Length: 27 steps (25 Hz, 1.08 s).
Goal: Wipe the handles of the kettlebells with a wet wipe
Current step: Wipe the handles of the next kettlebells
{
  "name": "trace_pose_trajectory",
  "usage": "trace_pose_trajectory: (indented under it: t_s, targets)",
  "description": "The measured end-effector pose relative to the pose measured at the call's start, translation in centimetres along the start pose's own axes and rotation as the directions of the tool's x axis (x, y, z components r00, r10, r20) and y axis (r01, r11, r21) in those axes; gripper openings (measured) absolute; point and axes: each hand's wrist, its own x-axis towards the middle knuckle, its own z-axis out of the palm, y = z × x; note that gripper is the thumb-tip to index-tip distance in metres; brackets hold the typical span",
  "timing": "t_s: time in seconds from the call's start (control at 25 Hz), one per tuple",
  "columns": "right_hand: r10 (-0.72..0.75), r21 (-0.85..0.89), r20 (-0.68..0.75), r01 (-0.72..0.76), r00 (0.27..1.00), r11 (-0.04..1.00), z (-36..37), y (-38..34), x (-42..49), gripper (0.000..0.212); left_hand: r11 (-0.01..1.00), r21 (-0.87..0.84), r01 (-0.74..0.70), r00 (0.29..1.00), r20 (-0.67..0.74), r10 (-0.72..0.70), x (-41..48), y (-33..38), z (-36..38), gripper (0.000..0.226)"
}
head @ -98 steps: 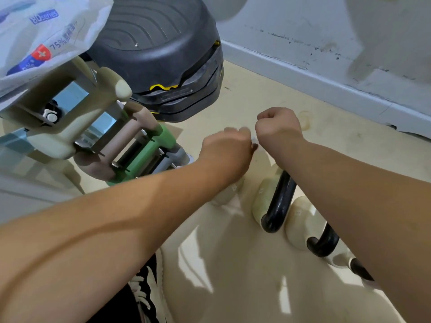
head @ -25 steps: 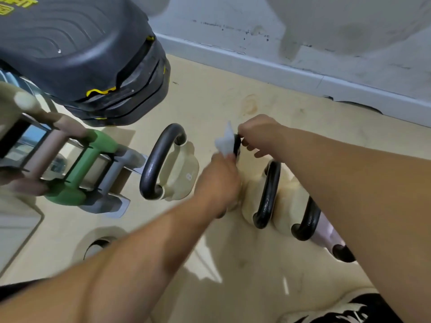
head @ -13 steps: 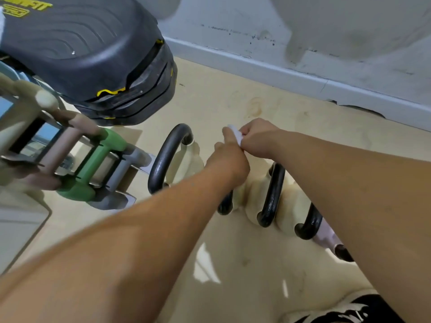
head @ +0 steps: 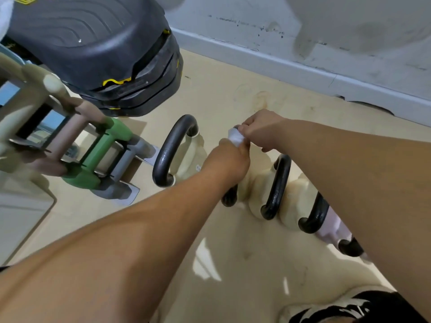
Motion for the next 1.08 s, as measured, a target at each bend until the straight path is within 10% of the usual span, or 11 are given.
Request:
trace_pose_trajectory:
  t_s: [0.36,0.8,1.08]
  targets:
    - [-0.103,-0.121,-0.009,0.101,0.995,0.988,1.3,-0.8,-1.4,0.05,0.857,-0.498,0.13,0.982,0.183,-0.042,-1.1,-3.4,-1.2,0.037]
    - [-0.104,-0.16,-0.048,0.096,0.993,0.983,4.8,1.8,-4.6,0.062,0.982,0.133,-0.132,0.963,0.253,0.095,-2.7,-5.9,-2.3,0.053]
    - [-0.141,-0.394,-0.112,0.086,0.984,0.915,4.7,0.0,-5.5,0.053,0.969,-0.079,-0.234,0.972,-0.014,0.234,-9.4,-11.8,-0.8,0.04]
